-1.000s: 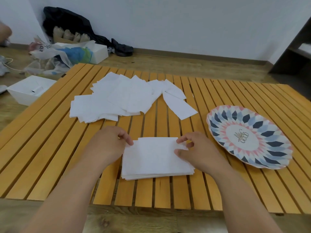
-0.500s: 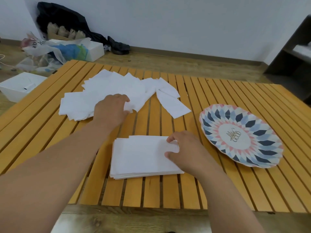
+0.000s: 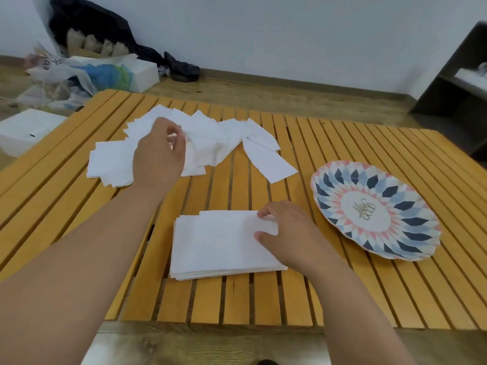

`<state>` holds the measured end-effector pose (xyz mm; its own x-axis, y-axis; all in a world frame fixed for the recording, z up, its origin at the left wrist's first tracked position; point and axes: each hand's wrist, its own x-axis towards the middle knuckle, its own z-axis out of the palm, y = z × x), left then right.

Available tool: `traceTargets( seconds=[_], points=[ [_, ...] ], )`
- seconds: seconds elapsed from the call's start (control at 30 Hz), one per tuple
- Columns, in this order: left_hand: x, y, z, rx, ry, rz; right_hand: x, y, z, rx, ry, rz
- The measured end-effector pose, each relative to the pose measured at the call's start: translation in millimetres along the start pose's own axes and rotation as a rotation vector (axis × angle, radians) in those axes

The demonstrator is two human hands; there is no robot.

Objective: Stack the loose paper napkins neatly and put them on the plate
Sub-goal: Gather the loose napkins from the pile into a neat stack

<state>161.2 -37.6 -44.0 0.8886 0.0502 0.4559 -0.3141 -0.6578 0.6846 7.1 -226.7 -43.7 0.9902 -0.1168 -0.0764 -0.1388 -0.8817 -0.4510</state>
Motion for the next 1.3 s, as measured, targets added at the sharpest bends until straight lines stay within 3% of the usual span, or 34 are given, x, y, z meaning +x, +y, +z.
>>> traceTargets(
  seconds=[0.1,0.27,0.33,0.43,0.53,0.67,0.97,1.2,1.3],
  points=[
    [-20.0,39.6,-32.8,-0.392,0.015,-0.123,0.4,-2.4,-1.7,0.111,0.081,-0.008],
    [-83.1,71.7,-78.2,-0.913,-0.043,-0.386,-8.7,-16.1,-11.5,0.748,0.195,0.119],
    [-100.6,66.7,-80.9,-1.088,-0.072,-0.595,-14.6,-17.9,-15.3,0.978,0.147,0.180],
    [-112.1,56.9,-75.0,-1.162,-0.263,-0.795,-20.5,-18.7,-16.6,1.149,0.014,0.191],
    [-109.2,49.5,-70.4,-1.129,-0.368,-0.842,-20.9,-19.4,-16.0,1.138,0.032,0.222],
    [-97.6,43.7,-69.7,-0.914,-0.406,-0.850,-16.2,-15.5,-15.6,1.047,0.089,0.214],
    [-95.3,52.5,-78.7,-0.616,-0.526,-0.617,-9.9,-9.8,-10.8,0.781,0.152,0.155],
    [-93.6,27.8,-60.2,-0.392,-0.438,-0.538,-3.8,-0.7,2.8,0.362,0.090,0.175],
    [-94.8,17.6,-50.9,-0.121,-0.435,-0.450,-2.7,2.7,10.1,0.174,0.060,0.165]
  ],
)
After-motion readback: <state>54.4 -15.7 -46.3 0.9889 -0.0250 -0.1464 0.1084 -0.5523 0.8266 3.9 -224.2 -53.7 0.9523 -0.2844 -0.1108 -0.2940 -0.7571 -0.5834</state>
